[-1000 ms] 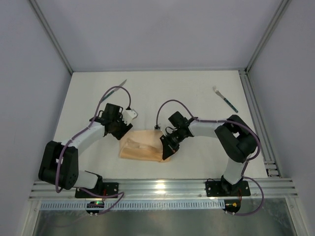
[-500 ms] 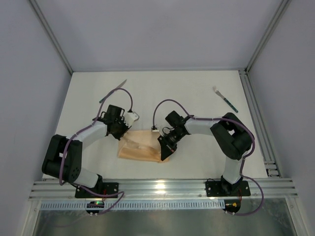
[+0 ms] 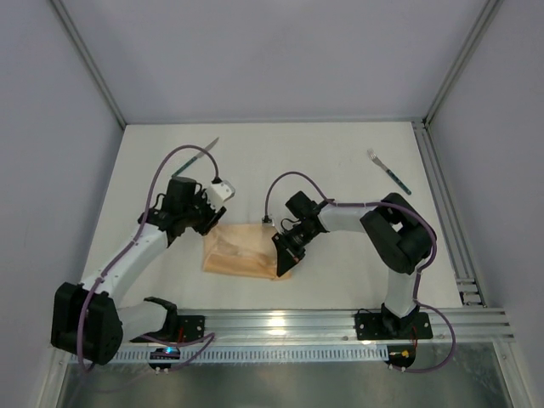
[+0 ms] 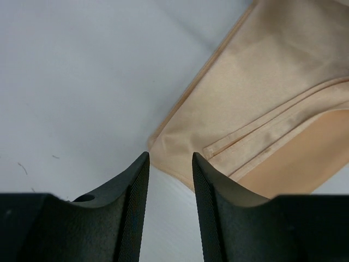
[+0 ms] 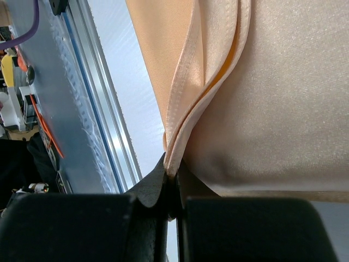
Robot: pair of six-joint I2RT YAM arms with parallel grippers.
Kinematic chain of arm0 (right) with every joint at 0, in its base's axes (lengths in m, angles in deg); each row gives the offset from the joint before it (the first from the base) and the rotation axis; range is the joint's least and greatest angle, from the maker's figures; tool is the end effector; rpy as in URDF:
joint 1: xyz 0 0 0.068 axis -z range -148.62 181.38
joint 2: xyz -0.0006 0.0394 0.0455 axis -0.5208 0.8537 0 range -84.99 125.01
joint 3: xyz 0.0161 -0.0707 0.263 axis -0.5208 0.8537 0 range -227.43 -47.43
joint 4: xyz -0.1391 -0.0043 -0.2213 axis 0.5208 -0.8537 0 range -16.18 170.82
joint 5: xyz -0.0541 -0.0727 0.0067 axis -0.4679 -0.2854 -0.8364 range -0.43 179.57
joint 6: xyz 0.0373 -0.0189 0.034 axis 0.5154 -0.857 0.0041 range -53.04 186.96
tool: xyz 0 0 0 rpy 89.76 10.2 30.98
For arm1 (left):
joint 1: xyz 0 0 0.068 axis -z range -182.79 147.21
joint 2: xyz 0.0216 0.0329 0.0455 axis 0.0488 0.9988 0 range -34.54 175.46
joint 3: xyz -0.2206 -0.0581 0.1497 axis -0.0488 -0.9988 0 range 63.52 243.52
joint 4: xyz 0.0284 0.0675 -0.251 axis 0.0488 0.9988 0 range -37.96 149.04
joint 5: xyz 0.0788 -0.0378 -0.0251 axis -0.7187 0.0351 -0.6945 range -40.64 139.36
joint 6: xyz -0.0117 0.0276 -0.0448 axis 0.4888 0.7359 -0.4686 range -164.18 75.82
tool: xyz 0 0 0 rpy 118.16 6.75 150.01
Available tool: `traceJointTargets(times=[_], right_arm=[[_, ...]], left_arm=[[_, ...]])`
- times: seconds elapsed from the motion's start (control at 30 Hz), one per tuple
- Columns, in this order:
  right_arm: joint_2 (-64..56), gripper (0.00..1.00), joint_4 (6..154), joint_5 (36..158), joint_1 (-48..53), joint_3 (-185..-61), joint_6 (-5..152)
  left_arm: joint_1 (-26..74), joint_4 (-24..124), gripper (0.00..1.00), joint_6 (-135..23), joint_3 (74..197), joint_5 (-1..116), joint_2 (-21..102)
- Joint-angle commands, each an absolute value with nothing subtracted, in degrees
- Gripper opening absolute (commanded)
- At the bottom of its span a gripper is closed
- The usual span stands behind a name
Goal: Fold the napkin into a case and place the utensils inside
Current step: Fold the lower triangle-folded napkin at the center of the board.
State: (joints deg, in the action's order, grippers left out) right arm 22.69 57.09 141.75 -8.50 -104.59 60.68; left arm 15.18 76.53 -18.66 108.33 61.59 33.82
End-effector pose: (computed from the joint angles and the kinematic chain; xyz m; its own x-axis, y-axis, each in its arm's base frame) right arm 0.2338 0.2321 0.1219 -0.6730 -0.6499 -0.3531 -0.6353 0.2634 0.7260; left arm 0.2297 -0.0825 0.2352 -0.4503 0.5887 -0.6713 0.6985 0.7006 0.1459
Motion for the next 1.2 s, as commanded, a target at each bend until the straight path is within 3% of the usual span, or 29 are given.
traceJointTargets(times=[0.0, 0.13, 0.3, 0.5, 0.7, 0.87, 1.17], right_arm=[[23.1, 0.04, 59.1, 141.7, -8.3, -104.8, 62.0], [23.3, 0.04, 59.7, 141.7, -8.3, -105.0, 62.8], [23.4, 0.04, 59.9, 141.1, -8.2, -104.8, 63.5], [23.5, 0.04, 60.3, 140.7, -7.9, -104.6, 63.8], [23.6, 0.04, 60.5, 140.6, -7.9, -104.3, 63.8], [23.5, 0.04, 60.8, 140.9, -7.9, -104.1, 64.0], [23.5, 0.04, 61.4, 141.1, -7.6, -103.5, 64.2]], left_arm=[[16.0, 80.8, 0.39, -15.6, 107.6, 70.0, 31.1], [22.2, 83.5, 0.34, -11.7, 107.3, 68.3, 35.9], [22.6, 84.7, 0.33, -13.2, 110.4, 64.1, 44.0], [22.7, 84.3, 0.48, -13.6, 110.6, 68.8, 45.2], [23.1, 83.9, 0.50, -9.4, 109.6, 72.4, 44.6], [23.7, 79.5, 0.50, -7.8, 109.0, 65.0, 47.4], [23.7, 79.6, 0.50, -6.2, 109.1, 63.3, 50.5]])
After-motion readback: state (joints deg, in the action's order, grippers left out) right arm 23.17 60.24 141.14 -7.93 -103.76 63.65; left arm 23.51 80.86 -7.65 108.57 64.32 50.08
